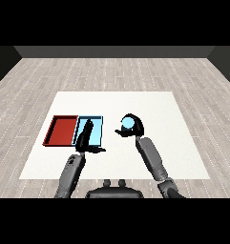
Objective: Pick the blue can and put it in the blue box
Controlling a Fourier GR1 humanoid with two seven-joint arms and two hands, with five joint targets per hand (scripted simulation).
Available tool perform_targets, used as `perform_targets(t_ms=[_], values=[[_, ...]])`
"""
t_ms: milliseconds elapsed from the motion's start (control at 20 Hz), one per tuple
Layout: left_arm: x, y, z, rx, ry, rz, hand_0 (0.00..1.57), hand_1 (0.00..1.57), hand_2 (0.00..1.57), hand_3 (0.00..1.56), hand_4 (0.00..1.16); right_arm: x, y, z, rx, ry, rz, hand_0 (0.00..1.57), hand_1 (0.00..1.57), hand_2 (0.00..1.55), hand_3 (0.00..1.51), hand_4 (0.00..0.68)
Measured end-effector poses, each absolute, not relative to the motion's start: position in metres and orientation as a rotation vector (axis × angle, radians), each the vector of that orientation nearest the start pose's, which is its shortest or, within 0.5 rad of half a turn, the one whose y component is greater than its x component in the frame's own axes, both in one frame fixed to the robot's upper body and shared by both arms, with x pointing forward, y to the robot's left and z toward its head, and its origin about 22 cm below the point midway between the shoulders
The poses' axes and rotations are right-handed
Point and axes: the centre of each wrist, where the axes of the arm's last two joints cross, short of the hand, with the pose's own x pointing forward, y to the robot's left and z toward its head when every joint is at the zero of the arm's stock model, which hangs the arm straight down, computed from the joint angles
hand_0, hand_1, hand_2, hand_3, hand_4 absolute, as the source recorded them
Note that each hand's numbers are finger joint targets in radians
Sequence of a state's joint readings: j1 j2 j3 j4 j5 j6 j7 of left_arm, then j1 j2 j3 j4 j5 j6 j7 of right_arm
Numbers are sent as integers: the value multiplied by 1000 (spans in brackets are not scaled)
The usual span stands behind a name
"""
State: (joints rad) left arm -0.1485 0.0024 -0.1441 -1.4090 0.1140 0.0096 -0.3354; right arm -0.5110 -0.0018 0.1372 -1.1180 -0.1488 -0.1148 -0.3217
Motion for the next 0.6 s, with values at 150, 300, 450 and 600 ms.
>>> perform_targets(t_ms=[150,300,450,600], values=[[270,162,-10,-264,-1850,-57,0,0,0,0,0,338,-130,24,232,-1874,123,1435,1435,1433,1406,661],[277,158,-6,-253,-1851,-75,0,0,0,0,0,332,-124,31,245,-1884,131,1426,1426,1442,1408,669],[283,145,-4,-259,-1843,-89,0,0,0,0,0,333,-116,27,249,-1888,142,1423,1423,1447,1414,661],[289,137,-14,-269,-1817,-91,0,0,0,0,0,329,-107,33,258,-1893,138,1416,1416,1448,1415,658]])
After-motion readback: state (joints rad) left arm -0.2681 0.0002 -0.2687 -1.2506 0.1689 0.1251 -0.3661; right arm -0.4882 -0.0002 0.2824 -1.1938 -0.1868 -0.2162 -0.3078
